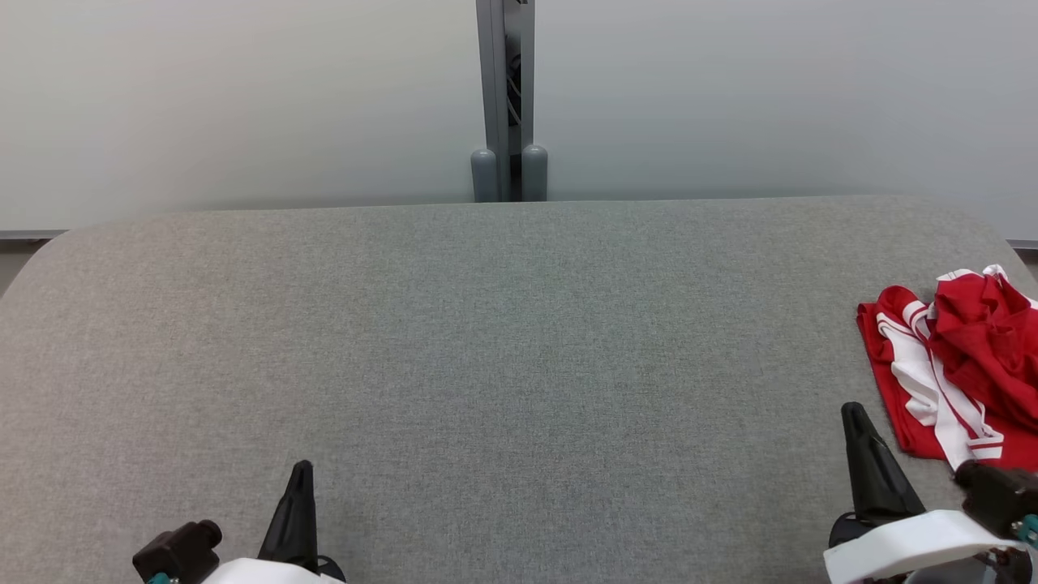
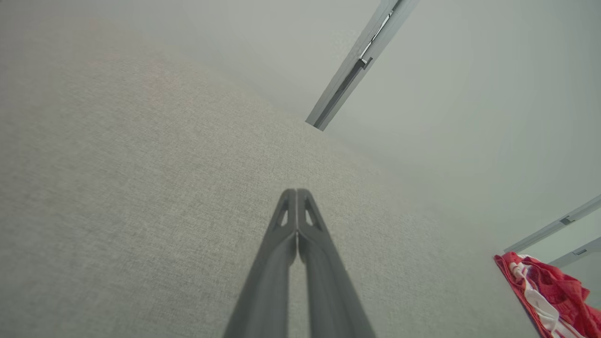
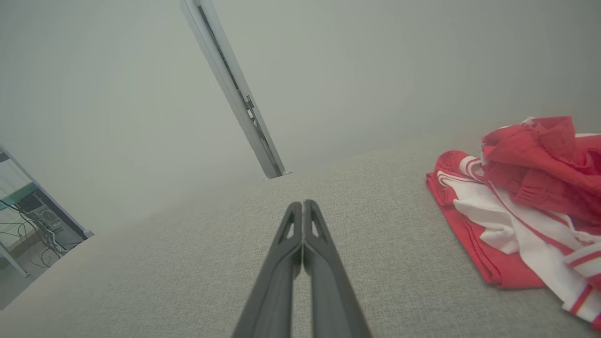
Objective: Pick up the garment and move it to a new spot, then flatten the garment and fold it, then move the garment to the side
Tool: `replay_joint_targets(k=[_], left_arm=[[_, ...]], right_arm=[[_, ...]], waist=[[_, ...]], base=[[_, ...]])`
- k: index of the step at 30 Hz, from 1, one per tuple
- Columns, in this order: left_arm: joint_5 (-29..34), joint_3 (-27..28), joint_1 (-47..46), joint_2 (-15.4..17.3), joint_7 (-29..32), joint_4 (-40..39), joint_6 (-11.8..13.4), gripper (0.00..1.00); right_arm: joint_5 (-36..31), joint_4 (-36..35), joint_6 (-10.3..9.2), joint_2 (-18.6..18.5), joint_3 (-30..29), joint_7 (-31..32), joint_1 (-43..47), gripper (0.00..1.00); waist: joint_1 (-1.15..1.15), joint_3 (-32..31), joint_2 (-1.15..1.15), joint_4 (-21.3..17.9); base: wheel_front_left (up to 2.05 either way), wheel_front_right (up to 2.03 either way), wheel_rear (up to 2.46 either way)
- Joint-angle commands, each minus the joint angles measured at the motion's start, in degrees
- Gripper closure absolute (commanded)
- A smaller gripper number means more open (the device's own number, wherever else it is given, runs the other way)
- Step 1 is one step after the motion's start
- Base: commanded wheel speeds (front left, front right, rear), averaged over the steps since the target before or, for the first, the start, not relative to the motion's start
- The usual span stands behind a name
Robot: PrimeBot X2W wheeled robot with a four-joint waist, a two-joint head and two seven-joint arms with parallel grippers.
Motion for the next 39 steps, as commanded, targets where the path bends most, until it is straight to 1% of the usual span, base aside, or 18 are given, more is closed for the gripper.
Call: replay_joint_targets(k=[1, 19, 39], left_arm=[[-2.04, 0.35, -1.98, 0.13, 0.35, -1.07, -0.52, 1.00], [-15.51, 0.68, -4.27, 0.21, 3.00, -1.50, -1.95, 1.00], [-27.78, 0.97, -6.36, 0.29, 5.38, -1.91, -3.29, 1.00]], right_arm=[[2.65, -0.83, 0.00, -0.64, -0.82, 0.56, -1.10, 1.00], [20.25, -1.18, 0.00, -1.83, -3.66, 4.82, -1.15, 1.00], [36.25, -1.50, 0.01, -2.82, -6.35, 8.79, -1.19, 1.00]], waist=[[0.00, 0.00, -0.01, -0.01], [0.00, 0.03, -0.01, -0.10], [0.00, 0.07, -0.01, -0.19]], base=[[0.00, 0.00, 0.00], [0.00, 0.00, 0.00], [0.00, 0.00, 0.00]])
